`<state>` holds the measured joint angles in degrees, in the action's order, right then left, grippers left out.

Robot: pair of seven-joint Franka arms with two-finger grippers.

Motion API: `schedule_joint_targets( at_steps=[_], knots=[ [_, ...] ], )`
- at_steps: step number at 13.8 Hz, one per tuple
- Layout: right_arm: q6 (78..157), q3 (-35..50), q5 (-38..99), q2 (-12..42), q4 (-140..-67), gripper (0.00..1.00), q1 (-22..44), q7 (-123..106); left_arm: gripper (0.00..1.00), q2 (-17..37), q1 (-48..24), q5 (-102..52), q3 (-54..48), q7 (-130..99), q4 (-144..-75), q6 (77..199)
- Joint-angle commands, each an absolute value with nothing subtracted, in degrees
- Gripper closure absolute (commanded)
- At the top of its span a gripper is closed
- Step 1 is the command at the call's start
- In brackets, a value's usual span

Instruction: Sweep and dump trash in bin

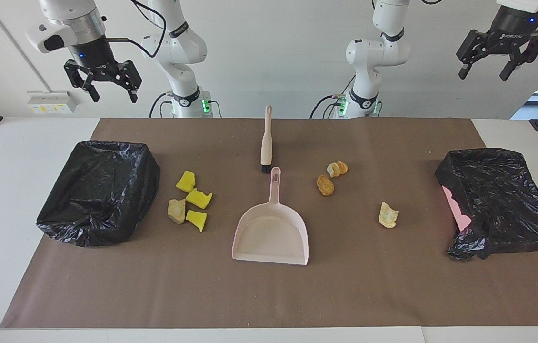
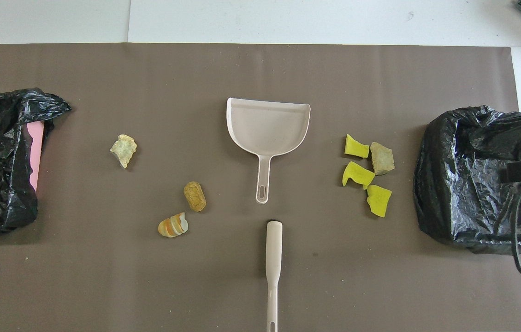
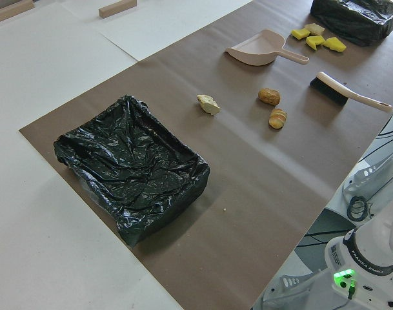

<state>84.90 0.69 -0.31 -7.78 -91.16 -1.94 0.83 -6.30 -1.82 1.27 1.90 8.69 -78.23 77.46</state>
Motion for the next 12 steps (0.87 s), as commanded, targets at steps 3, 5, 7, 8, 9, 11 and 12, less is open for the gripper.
schedule_joint_targets(
  at_steps=[3, 5, 7, 8, 9, 11, 12],
  knots=[
    [84.5, 0.8, 1.1, -8.4, -91.5, 0.00, -2.6, -0.4, 0.00, -7.3, -1.1, 1.9, 1.4, 9.1, -78.4, 76.4],
    [84.5, 0.8, 0.9, -8.4, -91.5, 0.00, -2.6, -0.7, 0.00, -7.3, -1.1, 1.8, 1.4, 9.1, -78.4, 76.4],
    [84.7, 0.9, 0.8, -8.4, -91.7, 0.00, -2.5, -0.8, 0.00, -7.3, -1.1, 1.8, 1.4, 9.1, -78.4, 76.4],
    [84.8, 1.1, 0.8, -8.5, -91.8, 0.00, -2.5, -0.8, 0.00, -7.3, -1.0, 1.8, 1.5, 9.1, -78.4, 76.3],
    [84.9, 1.1, 0.8, -8.6, -91.9, 0.00, -2.3, -0.8, 0.00, -7.3, -1.1, 1.9, 1.4, 9.1, -78.4, 76.3],
    [84.9, 1.2, 0.8, -8.7, -92.0, 0.00, -2.2, -0.8, 0.00, -7.3, -1.0, 1.8, 1.4, 9.1, -78.5, 76.4],
    [85.0, 1.2, 0.8, -8.7, -92.1, 0.00, -2.2, -0.8, 0.00, -7.3, -1.1, 1.8, 1.4, 9.0, -78.5, 76.4]
  ],
)
